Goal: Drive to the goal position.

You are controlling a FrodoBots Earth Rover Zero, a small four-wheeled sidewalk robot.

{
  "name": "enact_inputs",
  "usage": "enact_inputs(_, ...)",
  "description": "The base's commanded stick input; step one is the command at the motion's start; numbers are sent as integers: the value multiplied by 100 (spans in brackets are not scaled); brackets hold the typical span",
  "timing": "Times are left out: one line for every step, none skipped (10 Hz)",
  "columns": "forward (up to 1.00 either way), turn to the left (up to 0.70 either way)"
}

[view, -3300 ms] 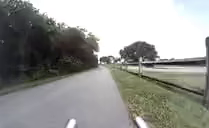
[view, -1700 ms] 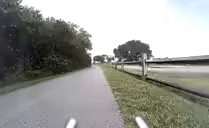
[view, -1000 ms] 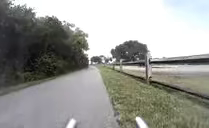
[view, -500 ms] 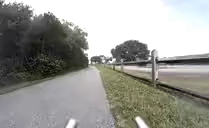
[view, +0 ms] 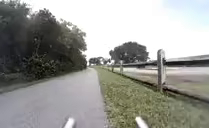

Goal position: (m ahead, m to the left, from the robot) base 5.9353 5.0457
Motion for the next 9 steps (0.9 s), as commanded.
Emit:
enact_inputs(70, 14)
enact_inputs(70, 14)
enact_inputs(70, 14)
enact_inputs(70, 13)
enact_inputs(70, 6)
enact_inputs(70, 0)
enact_inputs(51, 0)
enact_inputs(45, 0)
enact_inputs(42, 0)
